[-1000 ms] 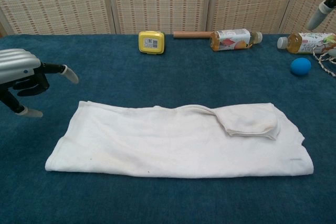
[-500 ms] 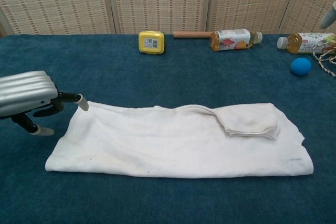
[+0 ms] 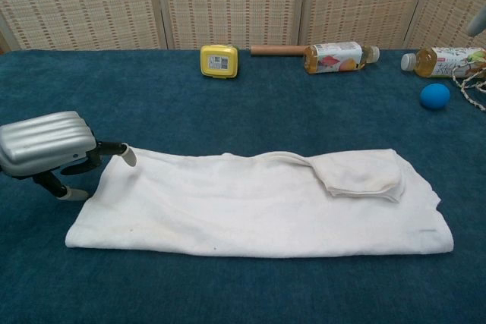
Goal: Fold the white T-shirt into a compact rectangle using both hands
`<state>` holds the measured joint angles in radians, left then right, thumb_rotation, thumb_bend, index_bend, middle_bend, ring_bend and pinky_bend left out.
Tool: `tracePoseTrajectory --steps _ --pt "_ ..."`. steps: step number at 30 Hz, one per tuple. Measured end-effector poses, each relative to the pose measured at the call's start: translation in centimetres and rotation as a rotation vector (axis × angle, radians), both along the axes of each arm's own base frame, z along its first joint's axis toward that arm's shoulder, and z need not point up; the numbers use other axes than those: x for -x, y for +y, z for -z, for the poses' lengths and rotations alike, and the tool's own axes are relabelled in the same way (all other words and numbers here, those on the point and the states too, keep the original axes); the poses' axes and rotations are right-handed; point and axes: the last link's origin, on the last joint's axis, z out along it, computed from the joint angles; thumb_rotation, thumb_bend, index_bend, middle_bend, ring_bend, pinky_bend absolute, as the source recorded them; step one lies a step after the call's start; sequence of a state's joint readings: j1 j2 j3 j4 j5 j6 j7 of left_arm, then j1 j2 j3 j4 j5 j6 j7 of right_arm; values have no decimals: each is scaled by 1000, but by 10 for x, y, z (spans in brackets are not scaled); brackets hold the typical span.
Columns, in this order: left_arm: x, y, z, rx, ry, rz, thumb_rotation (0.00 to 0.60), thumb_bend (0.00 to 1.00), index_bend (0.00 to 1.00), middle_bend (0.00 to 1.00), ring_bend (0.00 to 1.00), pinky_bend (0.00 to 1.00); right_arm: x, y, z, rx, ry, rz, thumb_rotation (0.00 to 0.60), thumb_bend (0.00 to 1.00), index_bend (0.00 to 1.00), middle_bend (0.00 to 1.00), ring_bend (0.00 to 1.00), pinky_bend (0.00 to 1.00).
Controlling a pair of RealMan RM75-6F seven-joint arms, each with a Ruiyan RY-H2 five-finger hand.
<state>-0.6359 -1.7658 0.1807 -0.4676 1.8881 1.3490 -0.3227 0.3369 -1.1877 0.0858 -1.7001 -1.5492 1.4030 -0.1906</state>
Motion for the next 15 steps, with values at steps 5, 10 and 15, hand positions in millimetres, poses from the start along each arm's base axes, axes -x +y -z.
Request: tracePoseTrajectory --steps 5,10,15 --pt "-5 0 6 14 -27 -9 600 197 317 899 855 962 0 1 -1 5 -8 -1 600 331 325 953 979 1000" --pt "-13 1 13 25 -58 -6 600 197 331 903 855 962 2 1 -3 16 -15 1 600 331 325 953 979 1000" --pt "-18 1 14 41 -90 -11 600 197 365 908 855 962 2 2 -4 24 -19 1 600 331 325 953 979 1000"
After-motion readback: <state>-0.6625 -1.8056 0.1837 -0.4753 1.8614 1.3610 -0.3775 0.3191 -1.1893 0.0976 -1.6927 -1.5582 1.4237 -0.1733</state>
